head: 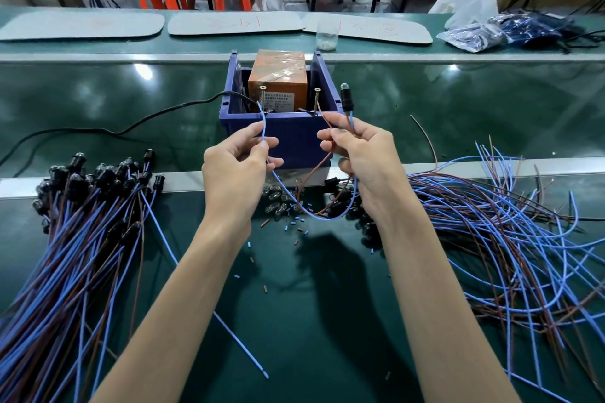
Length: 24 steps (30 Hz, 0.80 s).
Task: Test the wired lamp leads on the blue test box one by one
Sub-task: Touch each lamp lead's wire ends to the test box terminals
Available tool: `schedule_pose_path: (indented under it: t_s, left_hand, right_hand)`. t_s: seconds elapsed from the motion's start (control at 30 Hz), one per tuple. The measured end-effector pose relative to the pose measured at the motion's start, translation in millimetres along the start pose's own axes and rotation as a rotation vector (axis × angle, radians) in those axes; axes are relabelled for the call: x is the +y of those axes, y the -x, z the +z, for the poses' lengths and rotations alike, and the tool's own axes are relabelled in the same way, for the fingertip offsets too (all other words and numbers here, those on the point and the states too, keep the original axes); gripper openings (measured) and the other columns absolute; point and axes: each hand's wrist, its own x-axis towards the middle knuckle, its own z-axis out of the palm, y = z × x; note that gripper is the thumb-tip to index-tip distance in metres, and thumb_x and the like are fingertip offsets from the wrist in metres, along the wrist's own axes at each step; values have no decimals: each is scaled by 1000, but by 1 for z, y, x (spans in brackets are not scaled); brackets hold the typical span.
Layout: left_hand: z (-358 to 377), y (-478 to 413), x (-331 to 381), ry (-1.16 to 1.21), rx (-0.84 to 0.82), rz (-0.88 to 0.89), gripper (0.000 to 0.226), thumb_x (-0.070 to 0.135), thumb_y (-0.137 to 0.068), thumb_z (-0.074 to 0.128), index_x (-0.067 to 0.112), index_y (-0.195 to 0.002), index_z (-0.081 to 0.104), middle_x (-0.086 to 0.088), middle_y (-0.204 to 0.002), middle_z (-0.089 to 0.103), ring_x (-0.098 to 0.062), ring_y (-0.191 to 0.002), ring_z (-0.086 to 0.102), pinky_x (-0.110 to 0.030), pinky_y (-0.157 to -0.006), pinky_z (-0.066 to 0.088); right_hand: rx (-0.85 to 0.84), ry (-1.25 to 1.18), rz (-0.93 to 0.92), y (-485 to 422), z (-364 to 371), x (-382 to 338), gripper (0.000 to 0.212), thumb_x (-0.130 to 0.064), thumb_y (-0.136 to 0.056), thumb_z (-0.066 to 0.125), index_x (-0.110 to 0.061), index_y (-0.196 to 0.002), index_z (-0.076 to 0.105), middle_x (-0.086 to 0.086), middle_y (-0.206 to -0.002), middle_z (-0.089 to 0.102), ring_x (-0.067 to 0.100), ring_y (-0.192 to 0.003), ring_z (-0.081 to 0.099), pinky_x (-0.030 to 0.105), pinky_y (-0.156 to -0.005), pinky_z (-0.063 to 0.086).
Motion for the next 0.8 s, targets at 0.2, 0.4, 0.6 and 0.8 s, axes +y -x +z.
schedule_pose_path:
  t_s: [0.2, 0.4, 0.6, 0.8]
  left_hand:
    - [0, 1, 1, 14, 0, -7, 28, 2, -94, 54, 16, -116, 67, 8, -85, 71, -1, -59, 66, -12, -58, 48]
    - [1, 3, 3, 20, 5, -20, 28, 4, -94, 53, 19, -113, 67, 11, -83, 71, 0, -58, 64, -12, -55, 47]
    - [0, 3, 5, 24, 12, -31, 27, 5, -94, 54, 25, -106, 68, 15, -78, 70, 1, -56, 63, -10, -53, 45]
    - [0, 3, 7, 26, 14, -34, 28, 6, -94, 55, 30, -100, 68, 16, -76, 71, 3, -52, 59, -8, -51, 42]
  right_hand:
    - [1, 2, 12, 2, -1, -2, 29, -4, -97, 47, -24, -94, 68, -9, -74, 69, -3, -61, 61, 6, -42, 33]
    - [-3, 1, 9, 2, -2, -3, 30, -4, -97, 47, -24, -93, 69, -9, -75, 68, -2, -60, 59, 6, -41, 32]
    - [8, -2, 15, 2, -3, -4, 33, -2, -95, 46, -23, -91, 70, -8, -76, 67, 0, -59, 57, 8, -40, 30]
    - [16, -11, 20, 1, -4, -6, 34, 0, -95, 44, -22, -90, 70, -7, -75, 66, 0, -58, 54, 8, -39, 30]
